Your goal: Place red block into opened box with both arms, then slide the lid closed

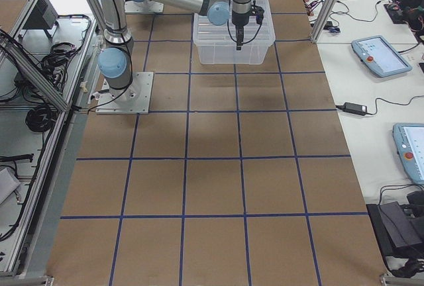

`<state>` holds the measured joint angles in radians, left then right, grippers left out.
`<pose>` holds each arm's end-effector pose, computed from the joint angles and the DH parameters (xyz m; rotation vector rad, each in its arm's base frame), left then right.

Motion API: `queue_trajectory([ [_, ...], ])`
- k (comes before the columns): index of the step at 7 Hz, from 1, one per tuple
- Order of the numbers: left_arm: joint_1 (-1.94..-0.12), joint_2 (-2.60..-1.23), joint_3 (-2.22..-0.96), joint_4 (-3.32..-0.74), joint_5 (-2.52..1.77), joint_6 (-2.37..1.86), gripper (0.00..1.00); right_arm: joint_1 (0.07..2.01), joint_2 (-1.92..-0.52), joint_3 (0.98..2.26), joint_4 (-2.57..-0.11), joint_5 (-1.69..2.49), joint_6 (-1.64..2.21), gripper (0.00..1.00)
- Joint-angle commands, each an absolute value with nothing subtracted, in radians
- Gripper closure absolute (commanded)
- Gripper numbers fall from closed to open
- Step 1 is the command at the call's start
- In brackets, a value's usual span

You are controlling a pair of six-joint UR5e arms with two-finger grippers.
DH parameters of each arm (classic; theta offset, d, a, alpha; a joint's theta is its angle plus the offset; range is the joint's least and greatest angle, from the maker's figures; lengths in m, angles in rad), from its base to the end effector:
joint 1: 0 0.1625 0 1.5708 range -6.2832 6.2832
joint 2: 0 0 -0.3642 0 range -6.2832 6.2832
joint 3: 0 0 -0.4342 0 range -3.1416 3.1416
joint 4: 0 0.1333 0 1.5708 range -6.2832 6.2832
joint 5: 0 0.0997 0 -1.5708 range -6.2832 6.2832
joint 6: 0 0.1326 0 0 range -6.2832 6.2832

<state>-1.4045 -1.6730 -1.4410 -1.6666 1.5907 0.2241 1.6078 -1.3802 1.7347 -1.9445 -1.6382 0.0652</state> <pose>-0.0359 -0.5755 0.3977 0.0916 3.1320 0.1109 0.1457 -0.5734 0.2390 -0.0444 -3.0747 0.0348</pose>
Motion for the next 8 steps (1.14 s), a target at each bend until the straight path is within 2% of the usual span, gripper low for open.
queue_trajectory([
  [1, -1.254, -1.699, -1.526, -1.552, 1.589, 0.458, 0.00, 1.609, -1.376, 1.738, -1.947, -1.708, 0.061, 0.00],
  [5, -1.099, -1.755, -1.737, -1.219, 1.537, 0.676, 0.00, 1.579, -1.374, 1.736, -1.951, -1.804, 0.037, 0.00],
  [8, -1.086, -1.798, -1.808, -1.128, 1.536, 0.683, 0.00, 1.499, -1.376, 1.735, -1.947, -1.810, 0.014, 0.00],
])
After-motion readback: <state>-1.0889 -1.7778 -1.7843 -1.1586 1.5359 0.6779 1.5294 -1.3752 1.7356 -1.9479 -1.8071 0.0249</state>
